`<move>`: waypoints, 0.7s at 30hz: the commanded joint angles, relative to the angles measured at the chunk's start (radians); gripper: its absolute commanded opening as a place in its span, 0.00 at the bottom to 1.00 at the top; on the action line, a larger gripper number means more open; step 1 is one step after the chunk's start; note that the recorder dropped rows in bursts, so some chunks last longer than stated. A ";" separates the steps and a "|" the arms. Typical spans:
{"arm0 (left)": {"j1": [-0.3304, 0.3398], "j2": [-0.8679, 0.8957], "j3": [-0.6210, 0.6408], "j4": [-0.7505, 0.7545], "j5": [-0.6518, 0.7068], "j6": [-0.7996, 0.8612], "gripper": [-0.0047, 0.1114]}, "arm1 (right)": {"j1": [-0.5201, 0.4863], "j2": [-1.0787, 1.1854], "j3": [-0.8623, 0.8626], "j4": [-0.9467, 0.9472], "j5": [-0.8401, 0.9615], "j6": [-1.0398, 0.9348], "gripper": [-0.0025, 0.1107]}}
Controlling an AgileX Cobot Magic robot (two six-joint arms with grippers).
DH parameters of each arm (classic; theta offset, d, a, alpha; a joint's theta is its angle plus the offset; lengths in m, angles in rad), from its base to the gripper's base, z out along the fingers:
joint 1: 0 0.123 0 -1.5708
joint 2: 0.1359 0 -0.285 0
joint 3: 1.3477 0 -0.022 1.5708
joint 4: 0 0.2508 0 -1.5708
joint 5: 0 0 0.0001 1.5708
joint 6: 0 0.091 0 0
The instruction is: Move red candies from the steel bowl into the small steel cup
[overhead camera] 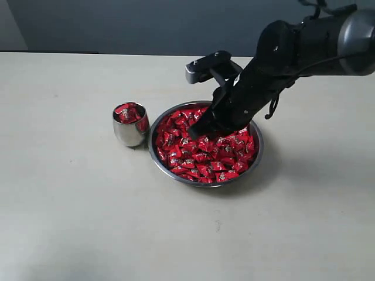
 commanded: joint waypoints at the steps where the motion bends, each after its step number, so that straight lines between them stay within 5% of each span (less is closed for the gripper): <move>1: -0.005 -0.005 -0.008 0.002 -0.005 -0.001 0.04 | -0.006 0.102 -0.004 0.000 -0.087 0.001 0.02; 10: -0.005 -0.005 -0.008 0.002 -0.005 -0.001 0.04 | -0.006 0.112 -0.004 -0.043 -0.047 0.001 0.24; 13: -0.005 -0.005 -0.008 0.002 -0.005 -0.001 0.04 | -0.006 0.100 -0.004 -0.061 -0.016 0.001 0.20; 17: -0.005 -0.005 -0.008 0.002 -0.005 -0.001 0.04 | -0.006 0.089 -0.004 -0.083 0.006 0.011 0.02; 21: -0.005 -0.005 -0.008 0.002 -0.005 -0.001 0.04 | -0.006 0.089 -0.004 -0.085 -0.007 0.012 0.02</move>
